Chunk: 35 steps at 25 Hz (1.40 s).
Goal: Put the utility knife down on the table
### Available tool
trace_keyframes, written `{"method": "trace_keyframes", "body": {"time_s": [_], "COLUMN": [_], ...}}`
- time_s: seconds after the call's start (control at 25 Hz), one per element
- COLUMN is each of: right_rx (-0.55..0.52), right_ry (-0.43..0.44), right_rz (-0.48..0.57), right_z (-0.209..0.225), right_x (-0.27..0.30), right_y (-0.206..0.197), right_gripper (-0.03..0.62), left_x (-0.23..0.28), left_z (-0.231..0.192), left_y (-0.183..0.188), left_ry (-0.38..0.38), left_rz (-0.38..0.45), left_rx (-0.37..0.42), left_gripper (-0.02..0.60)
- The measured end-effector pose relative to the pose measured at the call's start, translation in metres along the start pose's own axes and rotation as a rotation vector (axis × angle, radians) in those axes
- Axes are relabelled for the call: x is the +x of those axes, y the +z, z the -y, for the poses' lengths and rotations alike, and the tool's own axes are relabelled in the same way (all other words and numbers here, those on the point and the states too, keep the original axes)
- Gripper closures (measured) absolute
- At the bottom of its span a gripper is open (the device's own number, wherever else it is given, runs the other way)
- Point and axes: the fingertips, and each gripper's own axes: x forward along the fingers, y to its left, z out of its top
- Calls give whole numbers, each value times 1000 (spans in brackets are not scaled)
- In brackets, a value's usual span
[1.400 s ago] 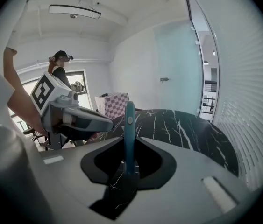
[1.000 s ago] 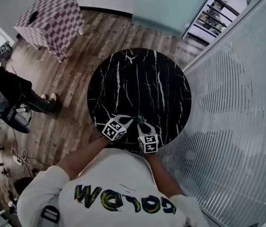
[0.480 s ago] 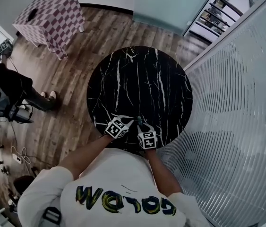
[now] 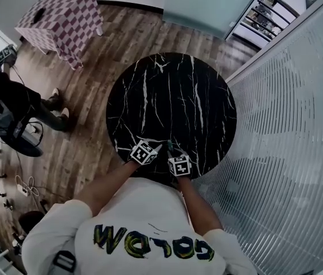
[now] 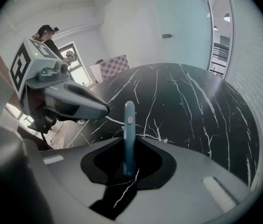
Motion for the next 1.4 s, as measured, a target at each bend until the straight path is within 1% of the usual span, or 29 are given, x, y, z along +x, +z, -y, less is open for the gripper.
{"method": "trace_keyframes", "body": {"time_s": [0.16, 0.32, 0.4, 0.56, 0.76, 0.96, 1.28, 1.4], "right_rx": [1, 1, 6, 17, 14, 5, 10, 13], "right_ry": [4, 15, 18, 15, 6, 4, 11, 30], "right_rz": [-27, -43, -53, -75, -101, -112, -127, -130], "right_z": [-1, -1, -2, -3, -3, -6, -9, -12], "right_x": [6, 13, 15, 19, 22, 24, 29, 31], "right_y": [-6, -8, -10, -16, -20, -21, -18, -18], "right_gripper": [520, 519, 519, 519, 519, 519, 519, 519], "left_x": [5, 12, 15, 20, 22, 27, 35, 37], "left_z": [-3, -8, -8, -12, -14, -11, -14, -14], "left_y": [-6, -17, -23, -31, -32, -38, -42, -44], "left_ry": [-1, -6, -12, -9, -7, -18, -15, -20], "left_rz": [-26, -72, -89, -105, -118, -155, -177, -182], "left_rx": [5, 16, 8, -4, -1, 0, 10, 13], "left_gripper": [581, 581, 581, 581, 581, 581, 581, 581]}}
